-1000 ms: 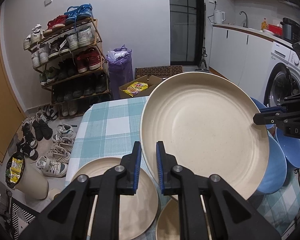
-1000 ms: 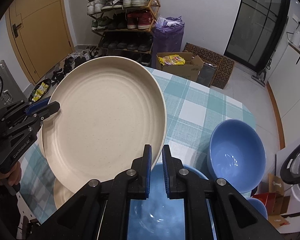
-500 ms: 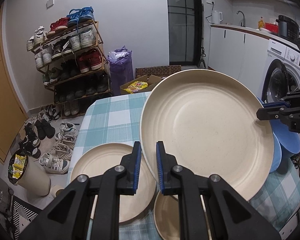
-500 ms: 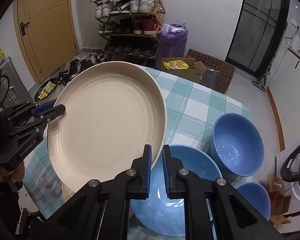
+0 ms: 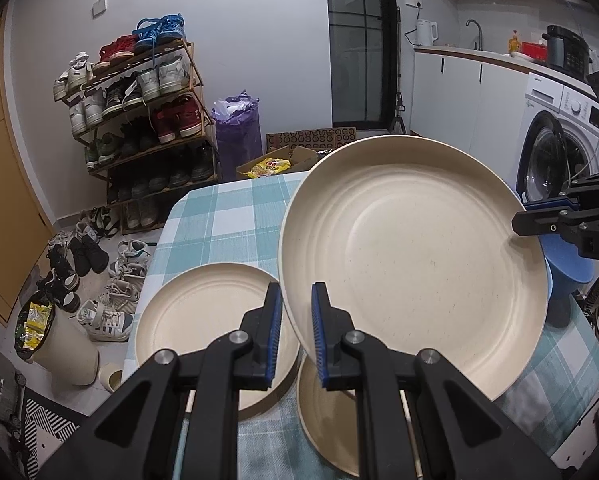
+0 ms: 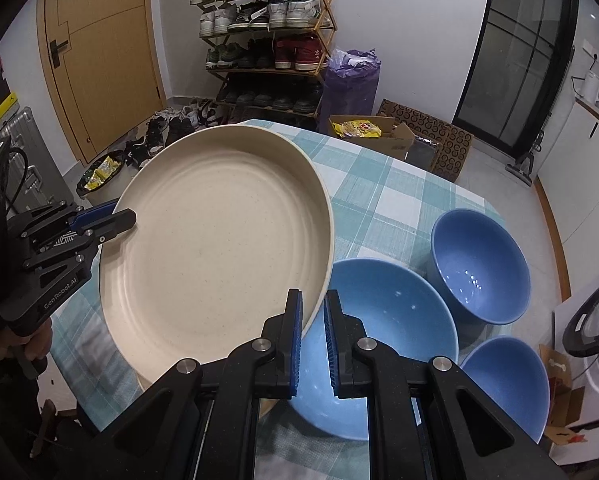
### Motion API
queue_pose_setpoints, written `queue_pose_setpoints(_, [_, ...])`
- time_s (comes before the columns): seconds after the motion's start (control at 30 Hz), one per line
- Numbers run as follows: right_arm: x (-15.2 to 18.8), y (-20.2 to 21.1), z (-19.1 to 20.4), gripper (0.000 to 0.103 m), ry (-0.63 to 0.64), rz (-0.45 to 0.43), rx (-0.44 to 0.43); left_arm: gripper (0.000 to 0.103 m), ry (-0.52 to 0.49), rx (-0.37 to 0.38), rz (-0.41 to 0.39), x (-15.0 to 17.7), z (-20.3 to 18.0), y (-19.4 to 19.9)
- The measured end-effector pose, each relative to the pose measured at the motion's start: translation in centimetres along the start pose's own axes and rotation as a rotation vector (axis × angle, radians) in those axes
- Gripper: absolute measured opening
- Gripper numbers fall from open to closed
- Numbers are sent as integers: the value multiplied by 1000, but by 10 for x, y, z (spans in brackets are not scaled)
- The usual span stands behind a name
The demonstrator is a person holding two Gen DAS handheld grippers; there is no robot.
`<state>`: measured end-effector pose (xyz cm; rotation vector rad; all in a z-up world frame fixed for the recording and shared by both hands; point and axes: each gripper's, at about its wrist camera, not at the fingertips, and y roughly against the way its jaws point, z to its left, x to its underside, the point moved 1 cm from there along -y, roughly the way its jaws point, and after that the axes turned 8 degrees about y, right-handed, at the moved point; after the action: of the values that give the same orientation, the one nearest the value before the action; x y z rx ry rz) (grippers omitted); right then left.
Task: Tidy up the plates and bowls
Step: 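Lift the cream plate with both tools and carry it toward another cream plate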
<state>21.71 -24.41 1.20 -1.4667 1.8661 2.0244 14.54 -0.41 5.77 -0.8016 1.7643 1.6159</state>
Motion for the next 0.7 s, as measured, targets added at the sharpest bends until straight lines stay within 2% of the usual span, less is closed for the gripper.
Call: queue_pose_setpoints(0.7, [37,-9,21,11,-23,10,-52,13,6,1,22,36,7,9])
